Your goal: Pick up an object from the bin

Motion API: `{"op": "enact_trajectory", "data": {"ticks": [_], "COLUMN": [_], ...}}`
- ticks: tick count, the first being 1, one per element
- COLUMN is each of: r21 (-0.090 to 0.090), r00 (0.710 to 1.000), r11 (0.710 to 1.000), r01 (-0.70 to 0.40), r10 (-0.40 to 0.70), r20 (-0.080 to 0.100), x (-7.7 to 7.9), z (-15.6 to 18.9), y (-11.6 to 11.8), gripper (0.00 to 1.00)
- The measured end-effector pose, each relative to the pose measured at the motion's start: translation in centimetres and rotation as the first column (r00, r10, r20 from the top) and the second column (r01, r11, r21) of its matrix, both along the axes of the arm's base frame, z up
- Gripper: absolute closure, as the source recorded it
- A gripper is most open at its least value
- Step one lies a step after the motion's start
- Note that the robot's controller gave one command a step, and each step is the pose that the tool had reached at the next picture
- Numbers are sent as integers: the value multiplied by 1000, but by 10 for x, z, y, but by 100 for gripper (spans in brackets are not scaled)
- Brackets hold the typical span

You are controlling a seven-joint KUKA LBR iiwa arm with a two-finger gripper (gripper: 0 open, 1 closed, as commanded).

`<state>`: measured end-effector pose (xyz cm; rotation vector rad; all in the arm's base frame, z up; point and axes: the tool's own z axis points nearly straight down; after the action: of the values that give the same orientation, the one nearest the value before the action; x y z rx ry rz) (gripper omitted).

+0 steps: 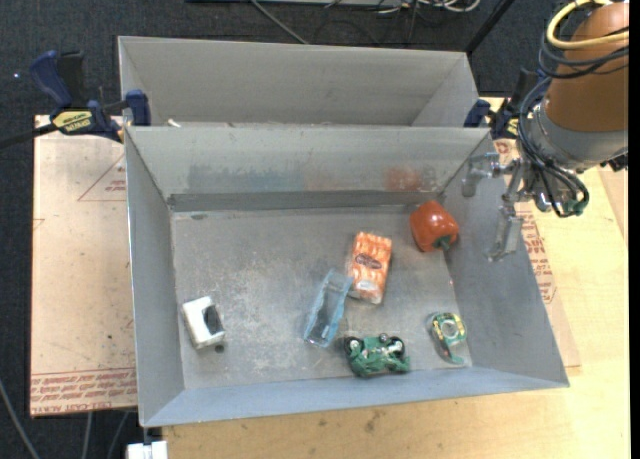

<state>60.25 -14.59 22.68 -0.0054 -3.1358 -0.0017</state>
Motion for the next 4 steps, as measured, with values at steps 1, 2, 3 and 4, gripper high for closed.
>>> {"op": "enact_trajectory", "data": {"ticks": [1, 2, 3, 4], "r21": [-2, -3, 2, 0], "r00": [1000, 998, 994, 997], "r11": [1000, 998, 994, 997], "r01": [-3, -63, -105, -83], "r10": [3, 63, 105, 83], "r20": [8, 11, 3, 9], "x": [1, 2, -1, -11], "z": [5, -44, -77, -92], "y": [1, 61, 110, 109], "gripper": [0, 0, 0, 0]}}
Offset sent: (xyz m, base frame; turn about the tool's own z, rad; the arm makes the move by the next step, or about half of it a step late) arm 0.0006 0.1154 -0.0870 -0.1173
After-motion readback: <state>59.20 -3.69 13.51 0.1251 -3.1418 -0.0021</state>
